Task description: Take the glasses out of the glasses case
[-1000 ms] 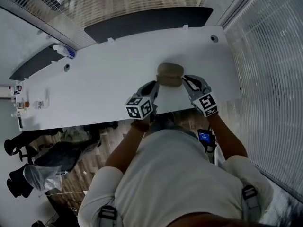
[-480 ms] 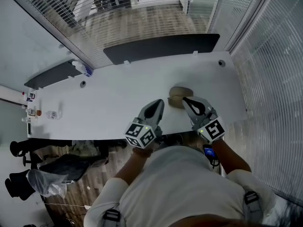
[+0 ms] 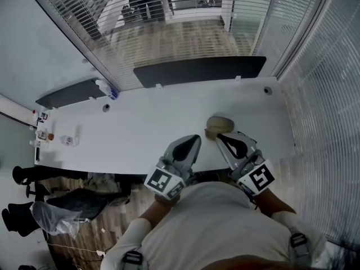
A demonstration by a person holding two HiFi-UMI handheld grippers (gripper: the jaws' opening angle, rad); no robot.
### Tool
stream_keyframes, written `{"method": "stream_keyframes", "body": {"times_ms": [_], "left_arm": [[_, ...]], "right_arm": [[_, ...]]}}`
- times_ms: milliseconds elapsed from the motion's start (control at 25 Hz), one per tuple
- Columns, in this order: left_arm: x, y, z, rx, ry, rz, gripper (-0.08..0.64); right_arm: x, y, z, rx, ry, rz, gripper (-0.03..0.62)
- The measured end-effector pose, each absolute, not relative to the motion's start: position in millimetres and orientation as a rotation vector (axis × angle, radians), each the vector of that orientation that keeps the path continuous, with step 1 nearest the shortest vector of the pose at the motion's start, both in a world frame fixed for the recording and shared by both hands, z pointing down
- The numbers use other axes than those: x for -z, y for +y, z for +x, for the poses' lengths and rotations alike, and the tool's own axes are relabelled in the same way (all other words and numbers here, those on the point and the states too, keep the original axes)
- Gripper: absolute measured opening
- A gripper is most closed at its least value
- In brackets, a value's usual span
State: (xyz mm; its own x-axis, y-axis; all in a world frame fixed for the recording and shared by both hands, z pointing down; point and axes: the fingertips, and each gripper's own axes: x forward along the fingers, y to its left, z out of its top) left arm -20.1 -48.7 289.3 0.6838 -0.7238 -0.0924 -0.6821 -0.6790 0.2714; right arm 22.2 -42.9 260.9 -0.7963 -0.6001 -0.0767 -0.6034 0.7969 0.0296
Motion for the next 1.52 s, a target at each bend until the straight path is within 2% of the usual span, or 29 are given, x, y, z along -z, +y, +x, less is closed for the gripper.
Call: {"method": "stream_keyframes", "body": {"times_ms": [440, 720, 1520], "left_arm": [[-277, -26, -23, 0.329, -1.184, 2.728, 0.003], [-276, -24, -20, 0.318, -1.178, 2.732, 0.003], [-281, -31, -28, 0.308, -1.197, 2.696, 0.003]], "right_arm": [[-259, -10, -7, 0.041, 2.905, -0.917, 0.002], [-262, -16, 2, 0.104, 2.894, -0.933, 0.002], [-264, -19, 3, 0.04, 2.897, -0.934, 0.0]]}}
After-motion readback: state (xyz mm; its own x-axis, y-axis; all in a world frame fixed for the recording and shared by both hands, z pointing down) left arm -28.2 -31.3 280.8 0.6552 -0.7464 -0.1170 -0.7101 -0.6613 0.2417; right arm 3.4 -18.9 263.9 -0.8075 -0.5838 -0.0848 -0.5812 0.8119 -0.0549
